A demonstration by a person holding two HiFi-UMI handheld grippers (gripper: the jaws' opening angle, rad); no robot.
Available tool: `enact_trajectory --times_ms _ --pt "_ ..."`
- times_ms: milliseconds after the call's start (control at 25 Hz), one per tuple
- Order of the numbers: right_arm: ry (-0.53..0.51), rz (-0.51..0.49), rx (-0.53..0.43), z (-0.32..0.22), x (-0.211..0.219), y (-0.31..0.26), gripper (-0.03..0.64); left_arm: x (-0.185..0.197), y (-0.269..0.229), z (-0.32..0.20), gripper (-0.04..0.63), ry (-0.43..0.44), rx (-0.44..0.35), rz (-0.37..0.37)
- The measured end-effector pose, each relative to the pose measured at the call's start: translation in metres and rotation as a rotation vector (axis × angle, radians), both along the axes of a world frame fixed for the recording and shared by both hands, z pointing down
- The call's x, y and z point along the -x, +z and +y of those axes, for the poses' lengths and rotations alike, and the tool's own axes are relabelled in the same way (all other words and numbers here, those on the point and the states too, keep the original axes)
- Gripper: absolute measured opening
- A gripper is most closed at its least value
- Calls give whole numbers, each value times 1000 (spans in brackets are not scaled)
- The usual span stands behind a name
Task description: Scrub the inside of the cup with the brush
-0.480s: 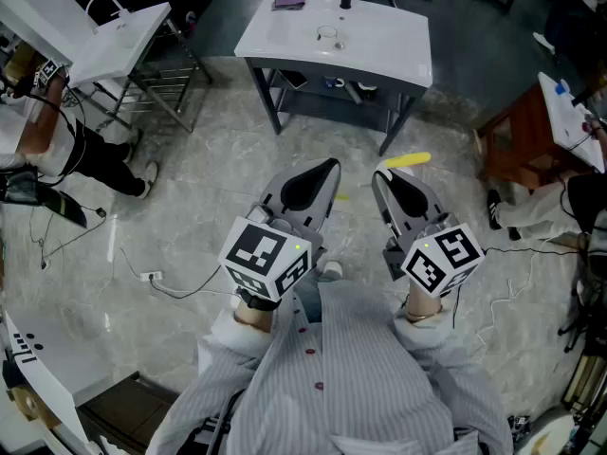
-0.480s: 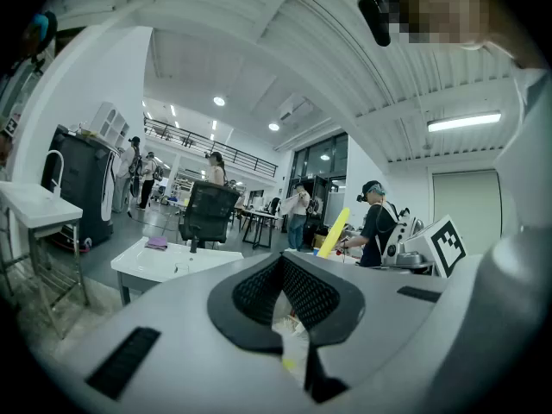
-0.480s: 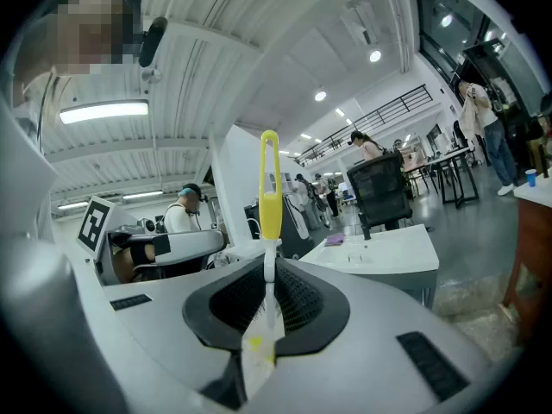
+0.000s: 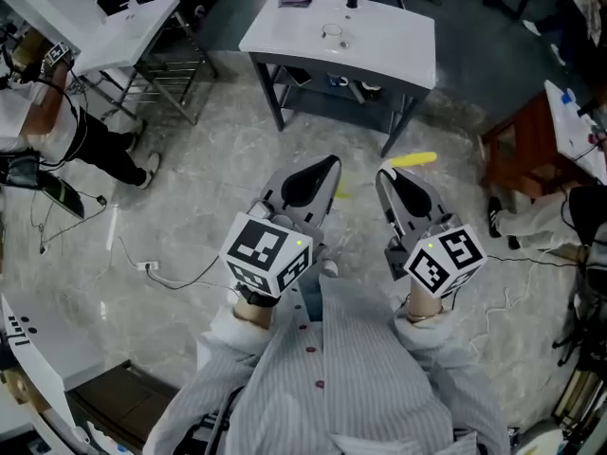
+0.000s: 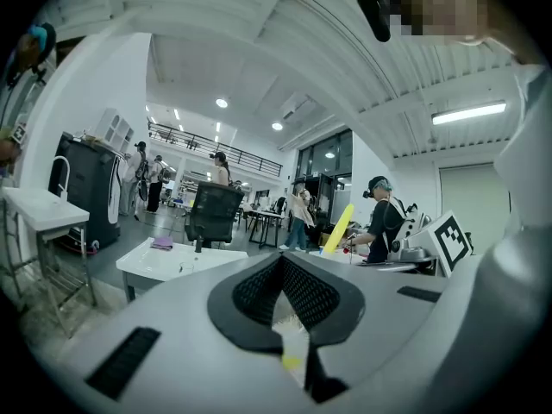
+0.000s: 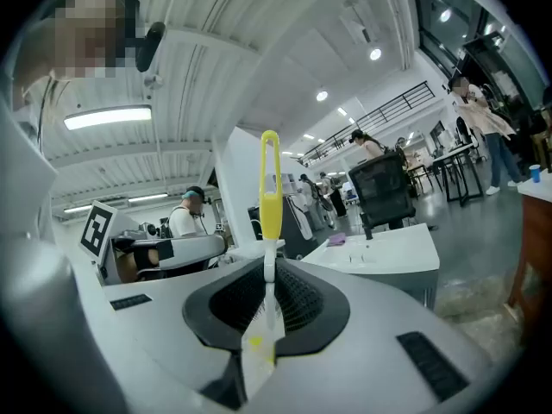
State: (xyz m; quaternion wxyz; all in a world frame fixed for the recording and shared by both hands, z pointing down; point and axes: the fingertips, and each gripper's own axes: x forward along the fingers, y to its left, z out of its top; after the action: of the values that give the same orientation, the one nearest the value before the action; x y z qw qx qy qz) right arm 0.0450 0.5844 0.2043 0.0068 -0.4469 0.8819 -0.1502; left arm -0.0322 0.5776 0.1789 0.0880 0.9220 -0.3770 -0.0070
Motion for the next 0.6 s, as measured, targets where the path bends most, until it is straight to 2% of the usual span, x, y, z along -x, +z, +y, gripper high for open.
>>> enact_trajectory --times_ms 360,600 --pt "-4 -19 12 -45 -11 10 58 -5 7 -44 9 -25 2 -13" --pt "22 -31 22 -113 -5 10 58 4 7 -116 9 -8 2 -10"
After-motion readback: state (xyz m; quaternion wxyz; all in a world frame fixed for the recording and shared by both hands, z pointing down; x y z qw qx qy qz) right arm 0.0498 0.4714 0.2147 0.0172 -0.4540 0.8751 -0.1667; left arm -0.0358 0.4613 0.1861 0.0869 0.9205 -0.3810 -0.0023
